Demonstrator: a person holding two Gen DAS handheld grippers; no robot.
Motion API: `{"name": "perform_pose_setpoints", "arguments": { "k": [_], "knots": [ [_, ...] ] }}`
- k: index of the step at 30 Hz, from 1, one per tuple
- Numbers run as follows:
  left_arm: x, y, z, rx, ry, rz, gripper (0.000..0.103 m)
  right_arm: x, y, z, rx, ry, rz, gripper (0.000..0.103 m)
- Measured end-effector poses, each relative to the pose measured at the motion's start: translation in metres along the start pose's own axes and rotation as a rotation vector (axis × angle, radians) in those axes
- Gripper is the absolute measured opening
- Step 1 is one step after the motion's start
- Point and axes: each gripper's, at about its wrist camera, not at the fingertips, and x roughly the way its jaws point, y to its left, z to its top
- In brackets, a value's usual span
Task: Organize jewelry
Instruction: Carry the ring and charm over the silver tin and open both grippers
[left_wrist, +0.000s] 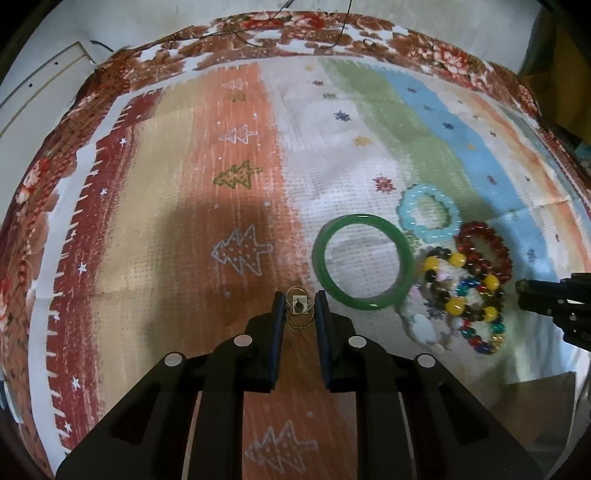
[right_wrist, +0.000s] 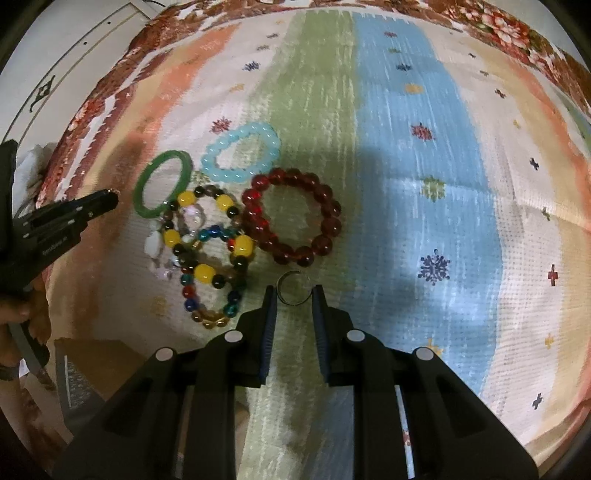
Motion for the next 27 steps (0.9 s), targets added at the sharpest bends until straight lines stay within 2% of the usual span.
{"name": "perform_pose_setpoints", "arguments": {
  "k": [5, 20, 27],
  "knots": [
    [-0.019, -0.008, -0.01, 0.01, -0.016, -0.021, 0.016, -0.021, 0.007, -0.005, -0.03, -0.049, 0.007, 0.021],
    [-0.083, -0.038, -0.036, 0.022, -0.105, -0.1, 0.016, -0.087, 0.034, -0.049, -0.089, -0.195, 0.045, 0.021],
    [-0.113, -0.052, -0.056, 0.045, -0.154, -0.149, 0.016, -0.104, 0.051, -0.069, -0.13, -0.238, 0.1, 0.021]
  ]
}}
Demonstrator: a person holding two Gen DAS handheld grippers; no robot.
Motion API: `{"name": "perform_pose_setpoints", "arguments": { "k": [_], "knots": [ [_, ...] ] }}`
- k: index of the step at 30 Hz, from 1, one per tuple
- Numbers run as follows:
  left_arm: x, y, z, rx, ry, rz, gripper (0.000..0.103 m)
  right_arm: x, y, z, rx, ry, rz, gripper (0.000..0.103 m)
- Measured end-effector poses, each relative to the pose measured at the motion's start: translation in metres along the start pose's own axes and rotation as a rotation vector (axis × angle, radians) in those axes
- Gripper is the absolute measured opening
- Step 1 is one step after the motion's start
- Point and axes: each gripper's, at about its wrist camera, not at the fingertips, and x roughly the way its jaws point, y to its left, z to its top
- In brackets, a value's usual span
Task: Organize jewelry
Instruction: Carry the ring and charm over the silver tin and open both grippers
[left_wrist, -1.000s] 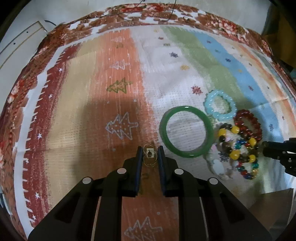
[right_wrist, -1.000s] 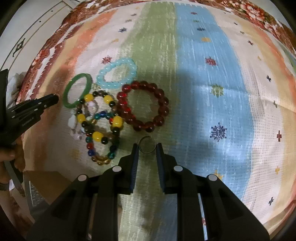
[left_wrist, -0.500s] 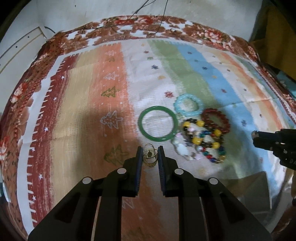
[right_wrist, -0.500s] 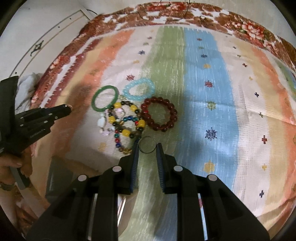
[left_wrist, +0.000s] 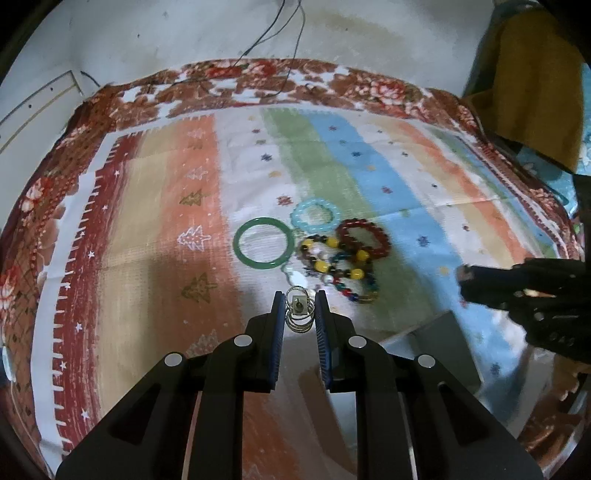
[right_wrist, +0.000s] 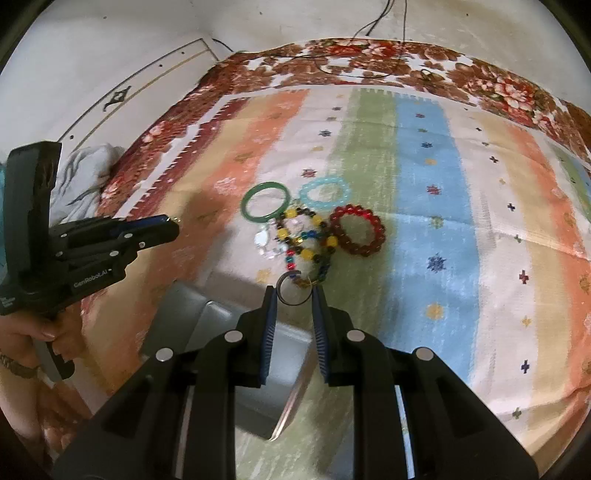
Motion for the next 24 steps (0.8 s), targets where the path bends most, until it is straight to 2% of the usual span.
{"name": "perform_pose_setpoints", "arguments": {
  "k": [13, 21, 23, 24],
  "knots": [
    [-0.026, -0.033, -0.035, 0.039, -0.018, -0.091, 0.016, -0.021, 0.025, -0.031, -0.033, -0.022, 0.114, 0.021],
    [-0.025, -0.045, -0.04, 0.045, -0.009, -0.111, 0.016, -0.02, 0.031, -0.035, -0.043, -0.01, 0.131, 0.021],
    [-0.023, -0.045, -0.041, 0.043, -0.003, -0.114, 0.017, -0.018, 0.032, -0.035, -0.043, -0.002, 0.132, 0.026],
    [-0.022, -0.044, -0.041, 0.04, -0.002, -0.113, 0.024, -0.017, 0.031, -0.036, -0.041, 0.002, 0.133, 0.038]
  ]
}}
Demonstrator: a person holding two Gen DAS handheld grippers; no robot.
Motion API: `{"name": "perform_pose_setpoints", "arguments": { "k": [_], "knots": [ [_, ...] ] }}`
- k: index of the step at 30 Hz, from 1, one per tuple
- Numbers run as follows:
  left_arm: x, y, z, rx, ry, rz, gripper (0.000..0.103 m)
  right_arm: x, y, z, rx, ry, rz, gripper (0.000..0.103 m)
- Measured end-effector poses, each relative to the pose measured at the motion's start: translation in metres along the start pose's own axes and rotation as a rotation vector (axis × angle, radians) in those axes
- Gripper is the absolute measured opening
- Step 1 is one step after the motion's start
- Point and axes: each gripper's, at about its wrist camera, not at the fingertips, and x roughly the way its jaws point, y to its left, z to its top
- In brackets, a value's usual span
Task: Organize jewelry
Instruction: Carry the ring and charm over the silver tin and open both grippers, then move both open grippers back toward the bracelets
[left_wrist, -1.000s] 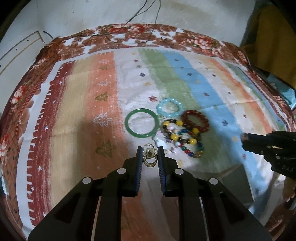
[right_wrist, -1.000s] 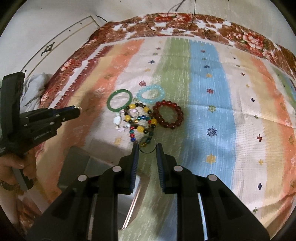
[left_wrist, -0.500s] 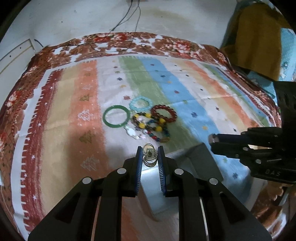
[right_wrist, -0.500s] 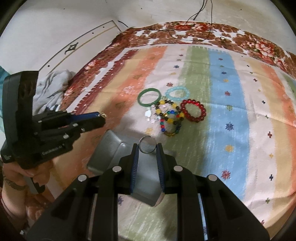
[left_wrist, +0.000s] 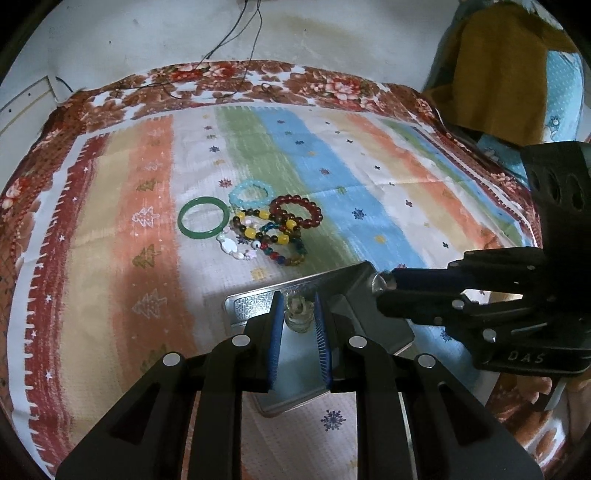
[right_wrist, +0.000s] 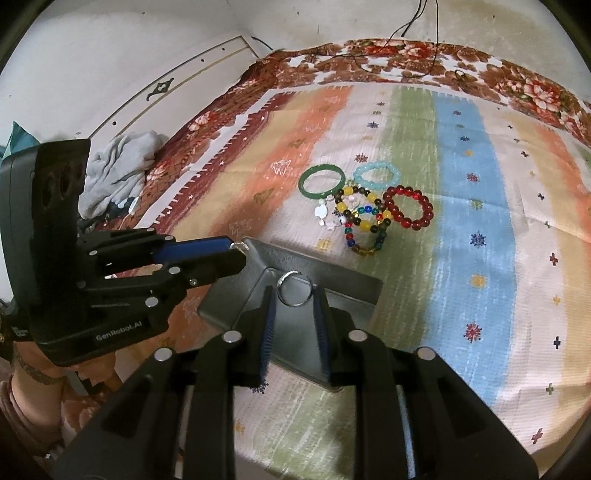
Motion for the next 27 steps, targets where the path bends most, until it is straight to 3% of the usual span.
{"name": "perform_pose_setpoints", "arguments": {
  "k": [1, 6, 15, 18, 23, 27],
  "knots": [
    [0.0, 0.001, 0.0, -0.002, -0.003, 0.001, 0.033, 0.001, -0.001, 0.0, 0.003, 0.003, -0.001, 0.045],
    [-0.003, 0.005, 0.002, -0.012, -0.017, 0.014, 0.04, 0.002, -0.004, 0.0, 0.01, 0.002, -0.018, 0.046],
    [-0.004, 0.019, 0.006, -0.024, -0.05, 0.143, 0.057, 0.0, -0.015, 0.003, 0.047, -0.016, -0.052, 0.049],
    [-0.004, 0.024, 0.008, -0.038, -0.052, 0.15, 0.06, -0.003, -0.019, 0.005, 0.066, -0.038, -0.074, 0.055],
    [-0.004, 0.028, 0.01, -0.042, -0.057, 0.165, 0.061, -0.004, -0.024, 0.01, 0.069, -0.058, -0.095, 0.055],
    [-0.008, 0.029, 0.011, -0.034, -0.076, 0.194, 0.068, -0.002, -0.025, 0.012, 0.067, -0.065, -0.12, 0.055]
  ]
}}
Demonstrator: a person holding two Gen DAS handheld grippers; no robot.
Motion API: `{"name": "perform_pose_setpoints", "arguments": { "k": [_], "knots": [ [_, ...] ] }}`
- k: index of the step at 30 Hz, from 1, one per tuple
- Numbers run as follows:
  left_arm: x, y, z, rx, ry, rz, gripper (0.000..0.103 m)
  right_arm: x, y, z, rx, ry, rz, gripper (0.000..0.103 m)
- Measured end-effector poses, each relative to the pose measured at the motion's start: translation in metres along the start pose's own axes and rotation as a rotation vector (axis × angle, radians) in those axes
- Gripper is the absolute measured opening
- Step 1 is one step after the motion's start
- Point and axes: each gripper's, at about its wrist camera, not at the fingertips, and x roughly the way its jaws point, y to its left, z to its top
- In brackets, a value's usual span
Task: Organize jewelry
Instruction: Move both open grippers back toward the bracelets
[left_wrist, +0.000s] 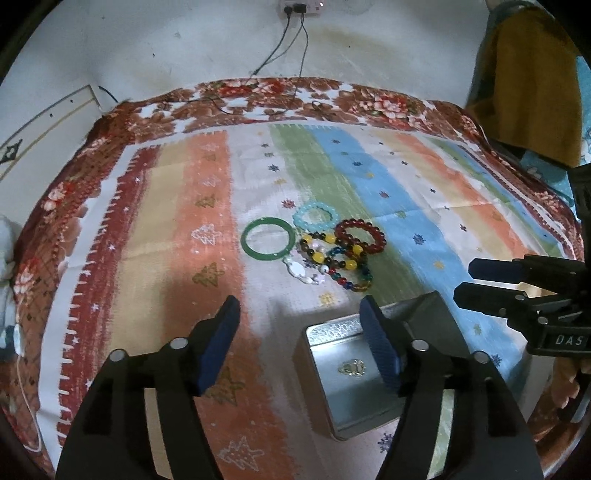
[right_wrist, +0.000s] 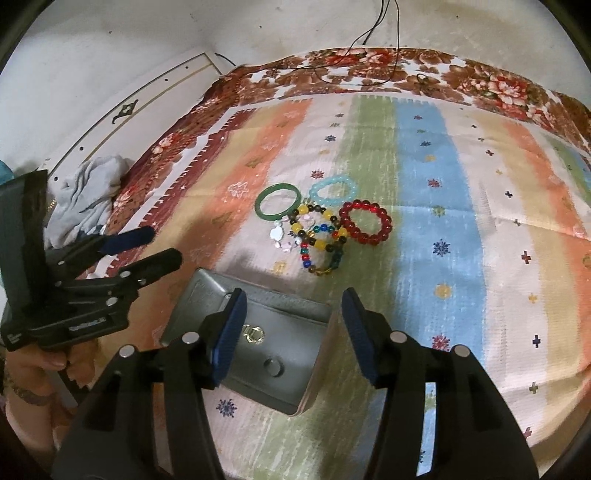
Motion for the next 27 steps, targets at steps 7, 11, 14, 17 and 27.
{"name": "perform_pose_setpoints", "arguments": {
  "k": [7, 11, 14, 17, 27],
  "knots": [
    [0.001, 0.002, 0.004, 0.01, -0.009, 0.026, 0.08, 0.004, 0.002, 0.004, -0.012, -0.009, -0.009, 0.066],
    [0.002, 0.008, 0.005, -0.005, -0.015, 0.042, 0.086, 0.004, 0.003, 0.007, -0.017, -0.016, -0.008, 0.073],
    [0.006, 0.013, 0.006, -0.026, -0.013, 0.056, 0.088, 0.003, -0.001, 0.01, -0.006, -0.028, -0.012, 0.078],
    [0.009, 0.018, 0.009, -0.04, -0.016, 0.072, 0.091, 0.003, -0.006, 0.013, 0.012, -0.037, -0.032, 0.082],
    [0.025, 0.025, 0.016, -0.052, 0.002, 0.102, 0.093, 0.008, -0.038, 0.02, 0.133, -0.008, -0.04, 0.087]
  ]
}}
